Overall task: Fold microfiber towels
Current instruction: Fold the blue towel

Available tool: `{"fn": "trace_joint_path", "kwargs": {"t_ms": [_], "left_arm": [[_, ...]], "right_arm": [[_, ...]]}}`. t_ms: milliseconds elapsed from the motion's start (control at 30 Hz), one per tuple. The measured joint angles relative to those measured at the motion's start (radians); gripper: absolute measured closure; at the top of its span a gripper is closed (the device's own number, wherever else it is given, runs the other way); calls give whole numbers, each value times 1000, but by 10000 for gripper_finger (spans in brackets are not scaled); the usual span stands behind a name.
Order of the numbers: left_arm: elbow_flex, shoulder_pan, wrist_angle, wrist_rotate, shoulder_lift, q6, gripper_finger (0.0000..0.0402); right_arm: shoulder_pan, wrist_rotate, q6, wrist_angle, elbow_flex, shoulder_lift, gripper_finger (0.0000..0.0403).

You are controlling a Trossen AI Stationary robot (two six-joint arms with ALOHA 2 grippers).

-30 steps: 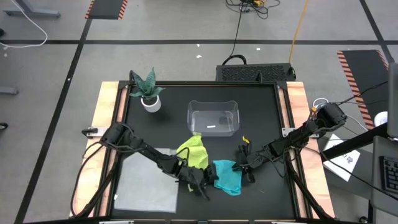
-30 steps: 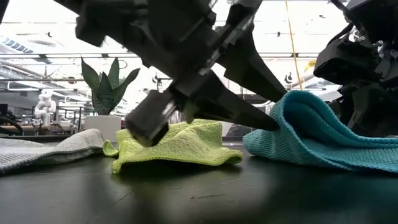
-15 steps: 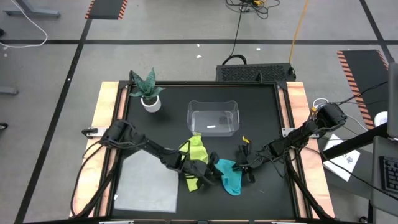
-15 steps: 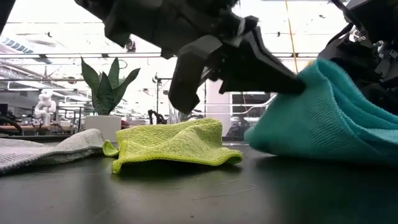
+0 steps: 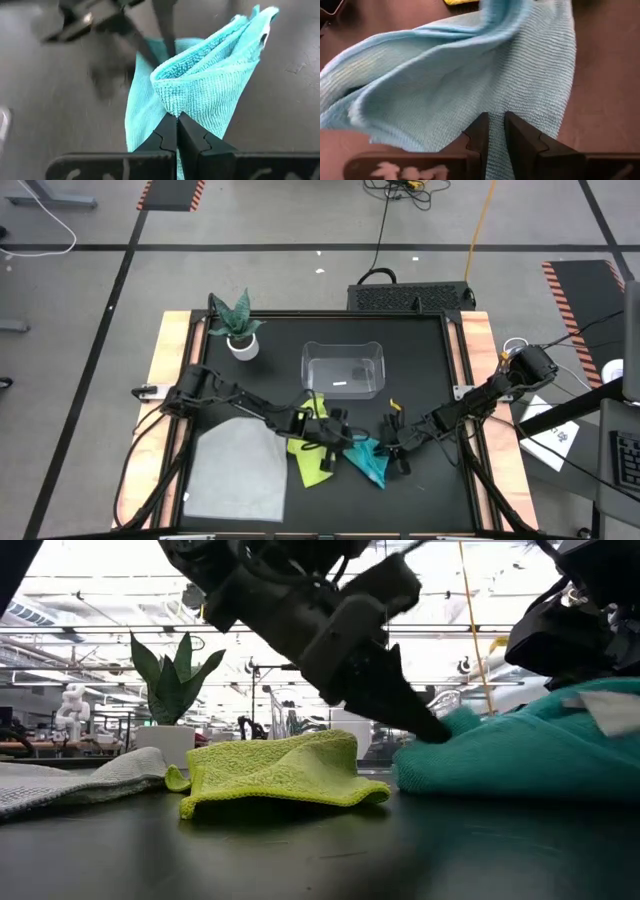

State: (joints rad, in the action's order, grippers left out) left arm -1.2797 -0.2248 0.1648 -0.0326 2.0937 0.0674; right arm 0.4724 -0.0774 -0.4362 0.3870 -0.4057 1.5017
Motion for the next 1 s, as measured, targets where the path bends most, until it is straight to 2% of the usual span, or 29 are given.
{"fn": "trace_joint_path", "kwargs": {"t_ms": [200,433,600,767,900,1000], "left_arm": [[0,23,-81,-16,0,-92,400],[1,49,-95,-8,0,-101,401],[1,53,-97,11,0,-87,401],[2,46,-104,53,0,-32,401],[2,41,-104,59,0,-20,401],[2,42,-104,75,0,-11,401]], "right_arm": [[22,10,-44,-1,4,0,348],[49,23,-91,54,57,0,348],[84,-6,0,181,86,2,348],[108,-64,83,196,87,3,348],[109,-77,96,198,87,3,328],[109,-148,110,188,86,2,296]]}}
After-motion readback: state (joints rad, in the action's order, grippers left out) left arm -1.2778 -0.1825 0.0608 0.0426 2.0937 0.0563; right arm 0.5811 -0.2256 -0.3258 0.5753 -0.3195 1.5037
